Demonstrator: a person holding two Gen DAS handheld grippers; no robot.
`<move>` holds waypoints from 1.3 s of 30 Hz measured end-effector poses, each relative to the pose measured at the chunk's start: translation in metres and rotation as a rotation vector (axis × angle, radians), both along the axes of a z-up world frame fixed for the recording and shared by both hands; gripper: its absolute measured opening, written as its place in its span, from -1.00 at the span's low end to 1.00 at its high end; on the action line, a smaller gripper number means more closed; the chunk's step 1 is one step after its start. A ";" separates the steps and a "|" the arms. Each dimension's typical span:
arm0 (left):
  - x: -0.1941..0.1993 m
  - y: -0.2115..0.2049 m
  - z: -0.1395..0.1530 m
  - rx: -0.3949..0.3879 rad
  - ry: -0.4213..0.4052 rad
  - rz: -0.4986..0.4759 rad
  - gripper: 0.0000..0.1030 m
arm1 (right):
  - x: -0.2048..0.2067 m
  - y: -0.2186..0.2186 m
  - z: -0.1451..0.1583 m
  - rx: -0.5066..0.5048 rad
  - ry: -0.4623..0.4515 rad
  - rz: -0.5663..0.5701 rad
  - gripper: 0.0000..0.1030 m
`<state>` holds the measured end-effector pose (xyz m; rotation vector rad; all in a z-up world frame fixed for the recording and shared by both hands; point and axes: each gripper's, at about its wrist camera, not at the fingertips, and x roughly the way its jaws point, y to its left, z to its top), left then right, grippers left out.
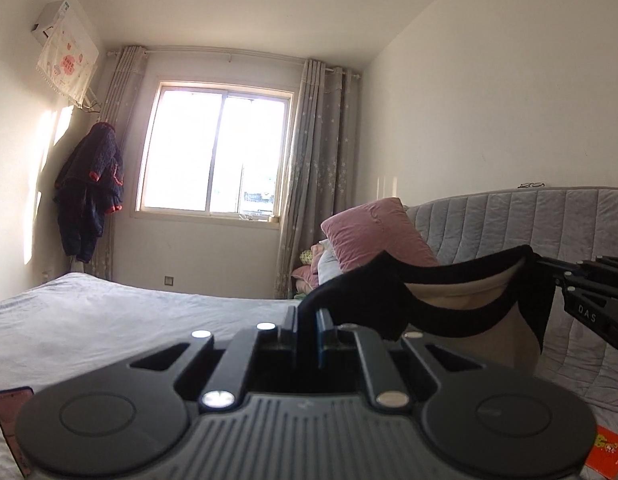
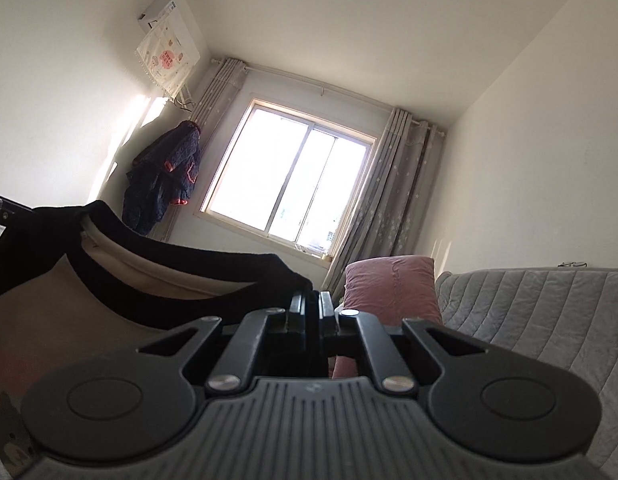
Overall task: Fold clothes
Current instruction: 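Lift the beige sweatshirt up with both grippers to spread it out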
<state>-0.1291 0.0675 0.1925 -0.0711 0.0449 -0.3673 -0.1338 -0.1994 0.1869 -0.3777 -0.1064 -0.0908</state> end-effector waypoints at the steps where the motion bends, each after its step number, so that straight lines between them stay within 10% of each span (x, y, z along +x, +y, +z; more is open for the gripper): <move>1: 0.002 0.000 0.001 0.001 -0.002 0.004 -0.83 | 0.005 0.001 0.000 -0.007 0.002 -0.004 -0.88; 39: 0.367 -0.038 -0.177 0.151 0.356 0.174 -0.81 | 0.342 0.027 -0.175 -0.043 0.374 -0.133 -0.87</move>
